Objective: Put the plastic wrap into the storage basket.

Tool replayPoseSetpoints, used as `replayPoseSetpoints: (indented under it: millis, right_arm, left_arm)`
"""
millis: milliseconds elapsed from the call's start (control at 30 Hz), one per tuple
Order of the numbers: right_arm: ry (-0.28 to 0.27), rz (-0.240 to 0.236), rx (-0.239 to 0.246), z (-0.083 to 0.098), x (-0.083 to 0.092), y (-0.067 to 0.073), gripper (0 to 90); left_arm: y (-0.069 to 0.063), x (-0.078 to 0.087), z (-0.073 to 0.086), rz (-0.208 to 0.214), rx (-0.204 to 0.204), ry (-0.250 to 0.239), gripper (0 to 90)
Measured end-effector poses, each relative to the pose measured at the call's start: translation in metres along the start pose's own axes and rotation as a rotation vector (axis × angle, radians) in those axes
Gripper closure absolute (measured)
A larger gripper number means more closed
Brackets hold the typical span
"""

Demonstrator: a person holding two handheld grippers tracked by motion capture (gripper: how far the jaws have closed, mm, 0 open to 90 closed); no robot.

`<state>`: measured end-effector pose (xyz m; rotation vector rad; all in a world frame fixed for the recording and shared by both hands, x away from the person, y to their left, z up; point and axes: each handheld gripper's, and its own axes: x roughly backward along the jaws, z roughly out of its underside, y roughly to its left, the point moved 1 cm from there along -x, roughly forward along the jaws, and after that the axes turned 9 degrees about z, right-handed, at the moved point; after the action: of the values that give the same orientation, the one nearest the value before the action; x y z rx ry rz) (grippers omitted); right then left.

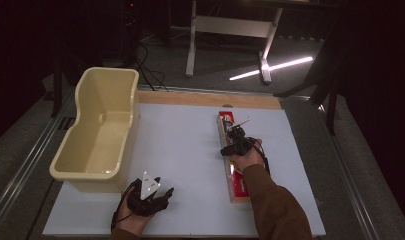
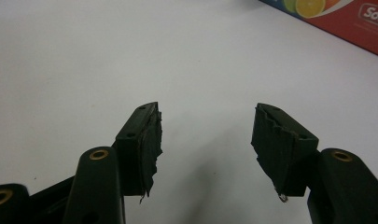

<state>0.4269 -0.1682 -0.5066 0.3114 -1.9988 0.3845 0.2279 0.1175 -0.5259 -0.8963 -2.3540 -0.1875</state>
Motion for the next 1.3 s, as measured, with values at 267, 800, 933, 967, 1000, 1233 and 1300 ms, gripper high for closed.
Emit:
replayPoseSetpoints:
  millis: [267, 800, 933, 967, 1000, 1233, 1300]
  right_arm:
    - [0.027, 0.012, 0.129, 0.004, 0.004, -0.005, 31.4]
    - [0.145, -0.096, -0.001, 0.001, 0.000, -0.017, 34.5]
    - [0.194, -0.073, -0.025, -0.002, 0.001, -0.016, 37.8]
    - [0.207, -0.054, -0.019, -0.003, 0.001, -0.014, 38.9]
    - [0.219, -0.036, -0.018, -0.004, 0.002, -0.012, 39.6]
    - [0.233, -0.011, -0.039, -0.006, 0.003, -0.010, 41.9]
    - [0.223, -0.018, -0.043, -0.006, 0.004, -0.010, 42.1]
  left_arm:
    - [0.000, -0.001, 0.000, 0.001, -0.001, 0.006, 42.4]
    - [-0.003, -0.005, 0.001, 0.011, -0.003, 0.016, 42.4]
    - [-0.002, -0.004, 0.001, 0.011, 0.001, 0.011, 42.4]
    - [-0.002, -0.004, 0.001, 0.011, 0.001, 0.011, 42.4]
    - [-0.002, -0.004, 0.001, 0.011, 0.000, 0.011, 42.4]
    - [-0.002, -0.004, 0.001, 0.009, 0.002, 0.010, 42.4]
    - [-0.002, -0.004, 0.001, 0.009, 0.001, 0.011, 42.4]
